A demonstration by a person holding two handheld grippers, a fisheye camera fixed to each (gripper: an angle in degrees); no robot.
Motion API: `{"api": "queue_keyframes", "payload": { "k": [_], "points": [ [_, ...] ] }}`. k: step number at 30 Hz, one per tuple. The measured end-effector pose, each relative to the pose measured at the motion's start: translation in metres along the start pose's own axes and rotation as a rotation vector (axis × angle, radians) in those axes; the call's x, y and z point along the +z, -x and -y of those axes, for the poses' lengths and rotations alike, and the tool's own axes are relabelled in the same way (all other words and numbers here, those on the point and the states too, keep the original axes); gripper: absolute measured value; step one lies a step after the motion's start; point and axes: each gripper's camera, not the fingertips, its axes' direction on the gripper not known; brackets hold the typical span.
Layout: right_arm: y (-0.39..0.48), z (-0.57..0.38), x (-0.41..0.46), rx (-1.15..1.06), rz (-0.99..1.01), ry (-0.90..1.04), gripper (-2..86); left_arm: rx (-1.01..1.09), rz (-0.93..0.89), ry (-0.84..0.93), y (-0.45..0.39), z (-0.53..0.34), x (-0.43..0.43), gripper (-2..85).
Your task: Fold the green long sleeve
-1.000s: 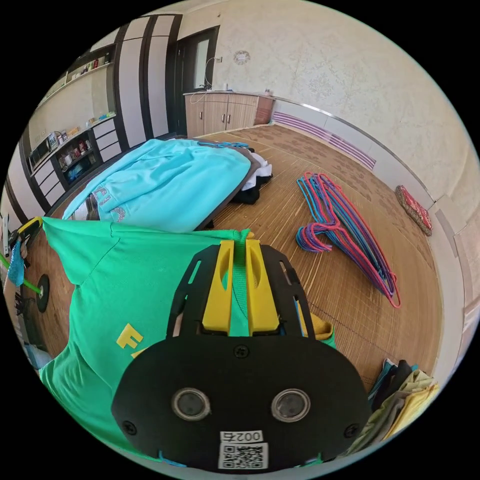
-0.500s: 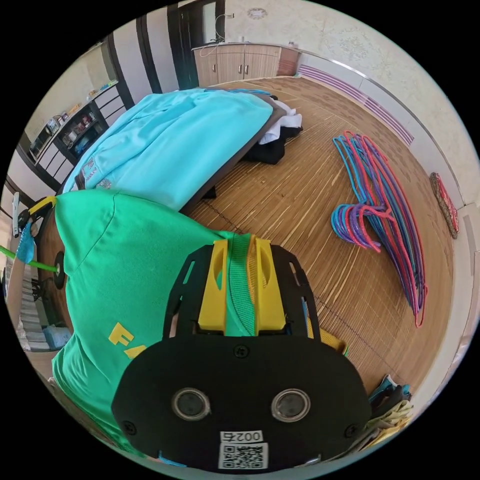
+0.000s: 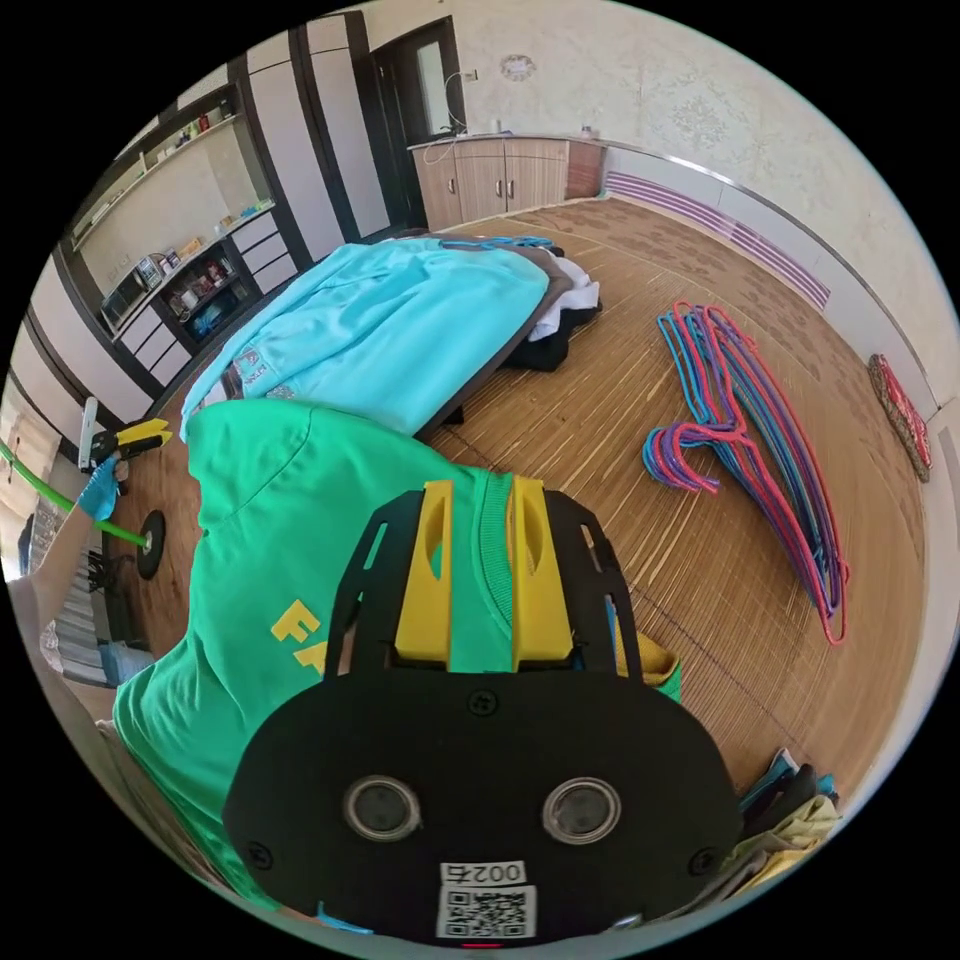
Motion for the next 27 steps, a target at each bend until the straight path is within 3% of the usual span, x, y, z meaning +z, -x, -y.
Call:
{"api": "queue_keyframes", "payload": {
  "k": [10,17,27],
  "points": [
    [0.096,-0.022,0.0,-0.361,0.208,0.046,11.4,0.004,0.05,0.035,-0.021,0.008,0.004,7.2],
    [0.142,-0.025,0.02,-0.47,0.214,0.051,15.3,-0.034,0.035,0.028,-0.025,0.0,-0.019,1.8],
    [0.192,-0.043,0.04,-0.566,0.135,0.114,18.5,0.004,0.021,-0.102,-0.021,-0.016,-0.152,-0.2]
  ]
}}
